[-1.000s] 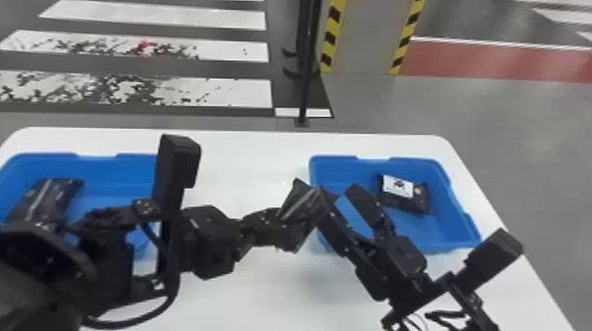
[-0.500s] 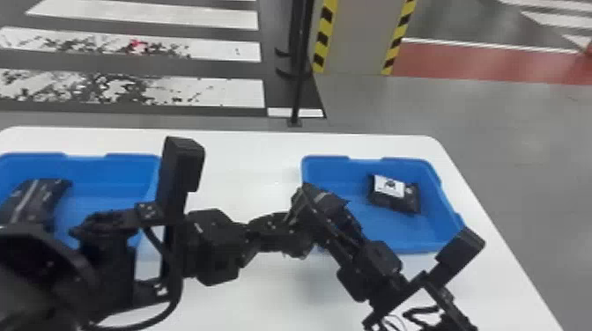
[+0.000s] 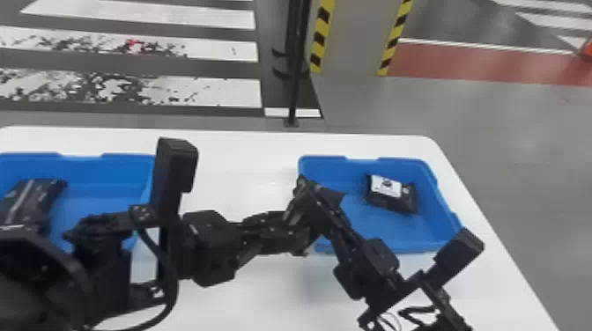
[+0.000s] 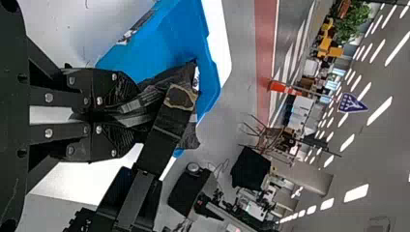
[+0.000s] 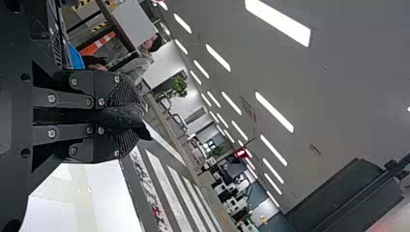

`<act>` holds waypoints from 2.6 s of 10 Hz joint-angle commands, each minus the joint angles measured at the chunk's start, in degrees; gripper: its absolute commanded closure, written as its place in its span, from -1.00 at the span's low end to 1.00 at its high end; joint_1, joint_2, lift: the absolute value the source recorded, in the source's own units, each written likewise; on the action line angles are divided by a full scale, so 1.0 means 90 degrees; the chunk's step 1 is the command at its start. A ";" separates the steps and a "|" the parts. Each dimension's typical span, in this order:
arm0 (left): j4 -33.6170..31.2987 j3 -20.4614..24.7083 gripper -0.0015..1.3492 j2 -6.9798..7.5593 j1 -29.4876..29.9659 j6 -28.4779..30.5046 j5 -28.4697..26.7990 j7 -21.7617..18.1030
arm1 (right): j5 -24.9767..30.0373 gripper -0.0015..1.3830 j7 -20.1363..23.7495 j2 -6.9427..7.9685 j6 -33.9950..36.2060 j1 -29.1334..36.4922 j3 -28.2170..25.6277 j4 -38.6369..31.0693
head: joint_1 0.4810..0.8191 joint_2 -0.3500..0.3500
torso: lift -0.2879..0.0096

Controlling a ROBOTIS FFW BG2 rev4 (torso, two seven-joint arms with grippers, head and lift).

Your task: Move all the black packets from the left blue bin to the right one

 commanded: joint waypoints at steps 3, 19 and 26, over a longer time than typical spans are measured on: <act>0.0064 0.0611 -0.82 -0.0100 0.0662 -0.0321 0.0152 0.0059 | 0.0024 0.84 -0.0009 0.0000 -0.0061 -0.0279 -0.0417 0.0093 | 0.27 -0.41 | -0.31; -0.0920 0.3836 -0.68 -0.0305 0.1818 -0.0055 -0.0648 0.0059 | 0.2703 -0.84 -0.0888 0.0264 -0.0061 0.0377 -0.1851 -0.0876 | 0.27 -0.24 | -0.31; -0.0498 0.4762 -0.68 -0.0285 0.1131 0.1554 -0.2615 0.0108 | 0.2373 -0.84 -0.1044 0.0299 -0.0264 0.1815 -0.1686 -0.1532 | 0.27 0.56 | -0.31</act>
